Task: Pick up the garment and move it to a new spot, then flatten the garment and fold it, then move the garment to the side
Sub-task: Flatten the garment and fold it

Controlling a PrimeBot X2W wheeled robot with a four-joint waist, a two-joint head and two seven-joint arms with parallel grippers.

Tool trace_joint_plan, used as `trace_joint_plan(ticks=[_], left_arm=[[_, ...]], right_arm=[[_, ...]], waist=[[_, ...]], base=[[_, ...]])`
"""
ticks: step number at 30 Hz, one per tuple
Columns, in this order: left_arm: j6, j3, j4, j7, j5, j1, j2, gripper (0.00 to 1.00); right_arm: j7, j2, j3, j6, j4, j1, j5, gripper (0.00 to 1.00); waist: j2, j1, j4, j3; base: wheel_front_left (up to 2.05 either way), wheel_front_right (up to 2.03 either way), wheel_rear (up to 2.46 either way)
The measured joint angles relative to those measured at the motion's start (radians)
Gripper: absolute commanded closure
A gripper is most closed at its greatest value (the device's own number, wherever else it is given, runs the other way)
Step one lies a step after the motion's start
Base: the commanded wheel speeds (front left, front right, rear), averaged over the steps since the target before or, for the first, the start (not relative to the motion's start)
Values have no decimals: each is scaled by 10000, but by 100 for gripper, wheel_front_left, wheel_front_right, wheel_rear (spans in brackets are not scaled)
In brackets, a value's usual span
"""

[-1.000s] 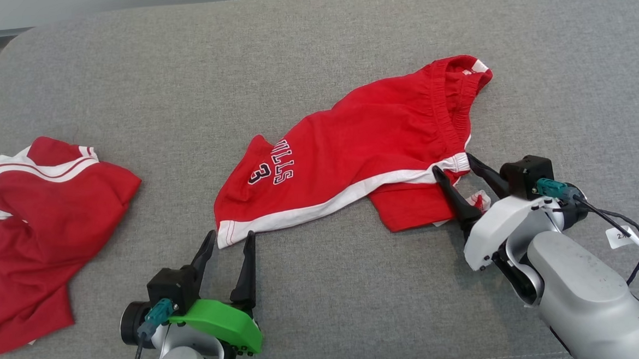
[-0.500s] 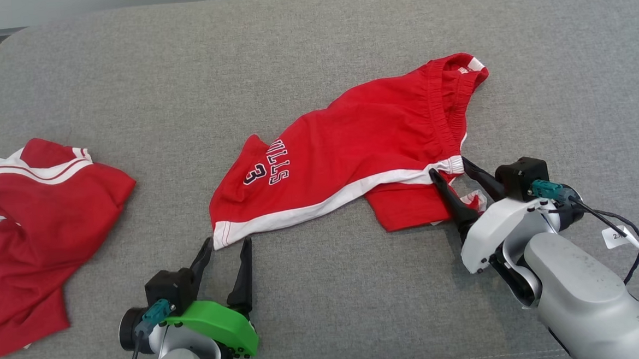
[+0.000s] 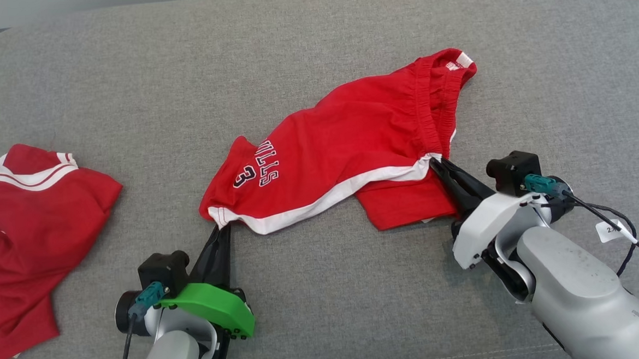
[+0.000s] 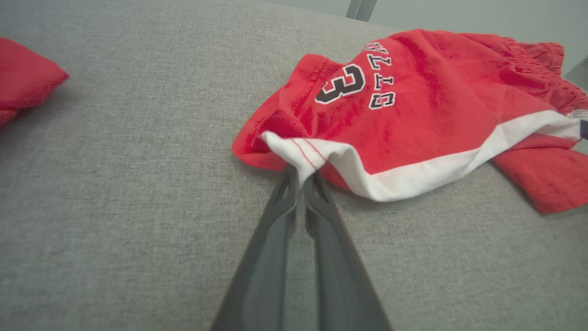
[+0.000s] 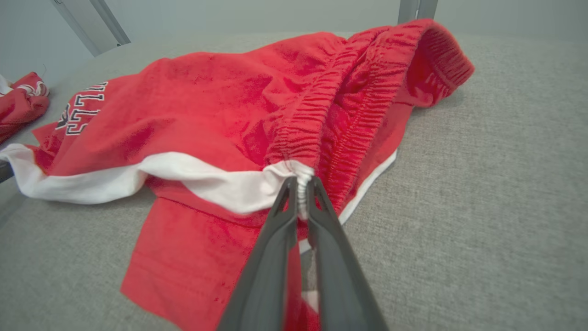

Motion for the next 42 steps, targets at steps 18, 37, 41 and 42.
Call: trace_joint_plan(ticks=[18, 37, 41, 42], left_arm=[[-58, -52, -623, 0, 407, 694, 199, 100], [-61, -1956, 1264, 311, -46, -5937, 2079, 100], [6, -1973, 2111, 489, 232, -8263, 2113, 100], [77, -1990, 2295, 466, 389, -8819, 2109, 100]], right_arm=[[0, 165, -1143, 0, -1043, 1580, 207, 100], [0, -56, -2297, 0, -253, -2637, -1699, 100], [0, 6, -2905, 6, 336, -4680, -2050, 100], [0, 36, -3120, 8, 412, -5197, -2199, 100]], waist=[[0, 0, -46, -2548], [0, -1, -376, -2335], [0, 0, -427, -1435], [0, 0, -434, -1193]], base=[[0, 0, 0], [0, 0, 0], [0, 0, 0], [0, 0, 0]])
